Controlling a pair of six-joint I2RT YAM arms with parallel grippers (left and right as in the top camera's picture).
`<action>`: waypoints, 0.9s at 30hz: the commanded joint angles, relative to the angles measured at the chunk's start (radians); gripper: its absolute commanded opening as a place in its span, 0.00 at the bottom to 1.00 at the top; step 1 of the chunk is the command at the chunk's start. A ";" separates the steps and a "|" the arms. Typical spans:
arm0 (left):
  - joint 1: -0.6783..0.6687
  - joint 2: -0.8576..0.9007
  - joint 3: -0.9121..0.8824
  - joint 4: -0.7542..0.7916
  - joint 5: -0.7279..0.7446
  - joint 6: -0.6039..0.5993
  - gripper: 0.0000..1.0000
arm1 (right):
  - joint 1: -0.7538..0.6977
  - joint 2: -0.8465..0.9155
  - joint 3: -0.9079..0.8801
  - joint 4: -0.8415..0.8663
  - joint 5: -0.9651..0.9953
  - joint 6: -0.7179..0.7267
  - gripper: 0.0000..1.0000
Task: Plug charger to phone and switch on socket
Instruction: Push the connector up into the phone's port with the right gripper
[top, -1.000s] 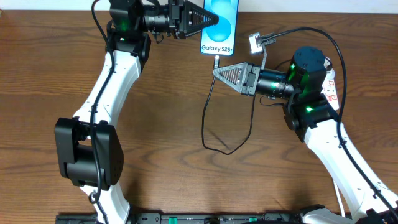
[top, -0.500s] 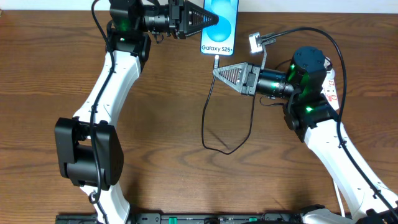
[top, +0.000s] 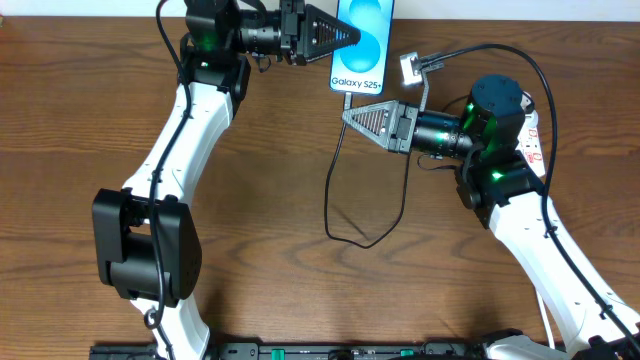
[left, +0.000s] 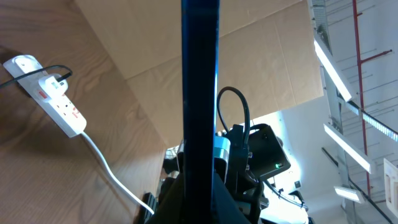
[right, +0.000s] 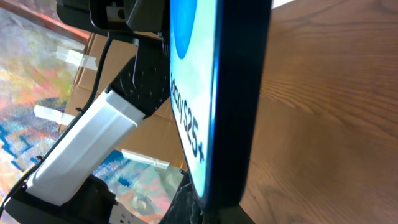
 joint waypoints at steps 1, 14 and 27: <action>0.016 -0.026 0.011 0.011 -0.021 0.029 0.07 | 0.010 -0.002 0.013 0.005 -0.045 0.001 0.01; 0.027 -0.026 0.011 0.011 -0.025 0.028 0.07 | 0.010 -0.002 0.013 -0.038 -0.021 -0.013 0.01; 0.027 -0.026 0.011 0.011 -0.010 0.039 0.07 | -0.013 -0.002 0.013 -0.022 -0.033 -0.013 0.01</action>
